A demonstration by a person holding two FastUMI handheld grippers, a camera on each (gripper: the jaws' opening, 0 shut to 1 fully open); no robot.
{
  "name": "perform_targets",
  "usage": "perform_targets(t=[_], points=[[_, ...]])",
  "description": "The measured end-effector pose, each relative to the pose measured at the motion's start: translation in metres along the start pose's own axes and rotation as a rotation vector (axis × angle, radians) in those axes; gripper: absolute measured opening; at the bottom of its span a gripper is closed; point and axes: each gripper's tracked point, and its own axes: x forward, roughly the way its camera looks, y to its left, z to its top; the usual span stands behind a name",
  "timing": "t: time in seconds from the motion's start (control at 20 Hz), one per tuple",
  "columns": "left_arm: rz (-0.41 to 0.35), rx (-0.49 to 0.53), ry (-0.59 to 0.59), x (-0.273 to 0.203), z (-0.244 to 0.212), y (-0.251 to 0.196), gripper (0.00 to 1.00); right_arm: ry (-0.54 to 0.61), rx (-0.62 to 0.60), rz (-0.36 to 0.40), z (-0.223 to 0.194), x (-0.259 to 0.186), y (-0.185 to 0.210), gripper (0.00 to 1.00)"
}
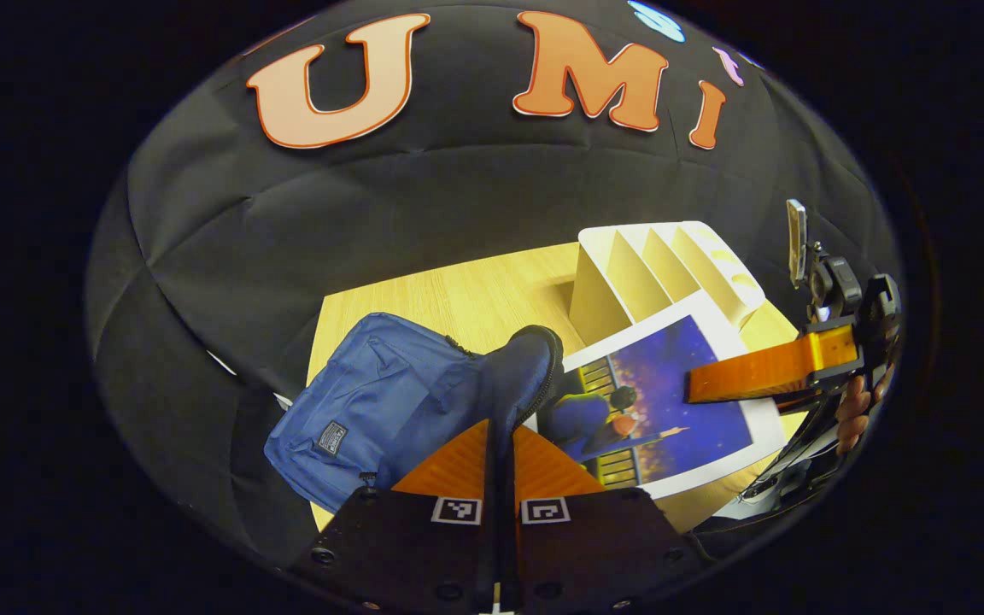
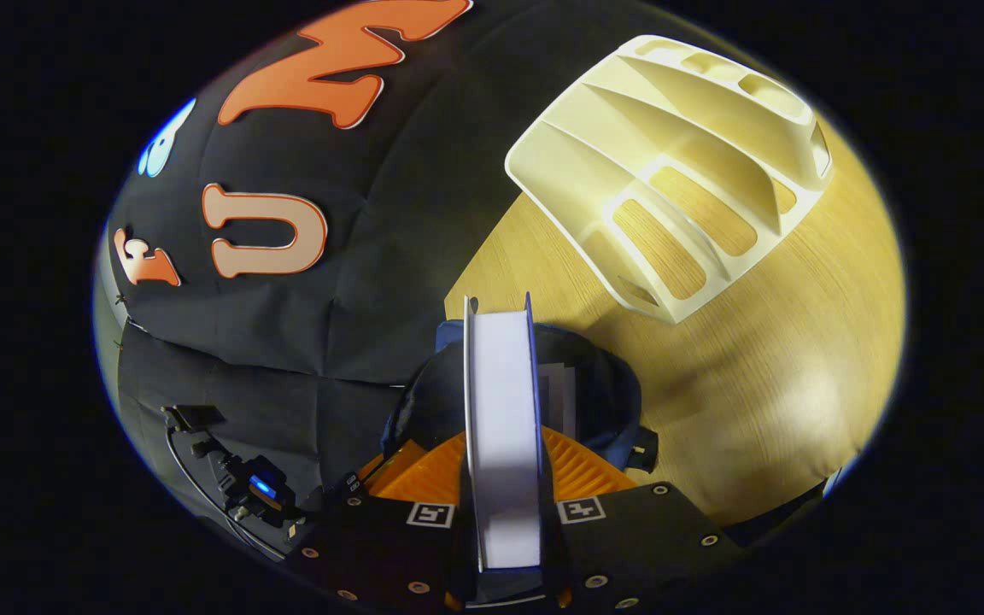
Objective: Open the schoolbag, grab two books from the bookshelf and put them into the schoolbag.
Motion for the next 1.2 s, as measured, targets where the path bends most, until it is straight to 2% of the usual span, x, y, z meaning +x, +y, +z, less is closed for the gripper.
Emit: perform_targets(t=[0.3, 0.6, 1.05, 1.2], points=[[-0.013, 0.015, 0.007, 0.002, 0.001, -0.006, 0.02, -0.013, 0.003, 0.007, -0.014, 0.038, -0.002, 0.29], [-0.052, 0.092, 0.003, -0.004, 0.002, -0.020, 0.03, -0.015, -0.028, 0.035, -0.026, 0.071, 0.009, 0.29], [-0.055, 0.171, -0.006, -0.008, 0.016, -0.020, 0.03, -0.030, -0.074, 0.062, -0.037, 0.112, 0.022, 0.29], [-0.063, 0.152, -0.016, -0.007, 0.018, -0.021, 0.02, -0.035, -0.105, 0.064, -0.040, 0.122, 0.023, 0.29]])
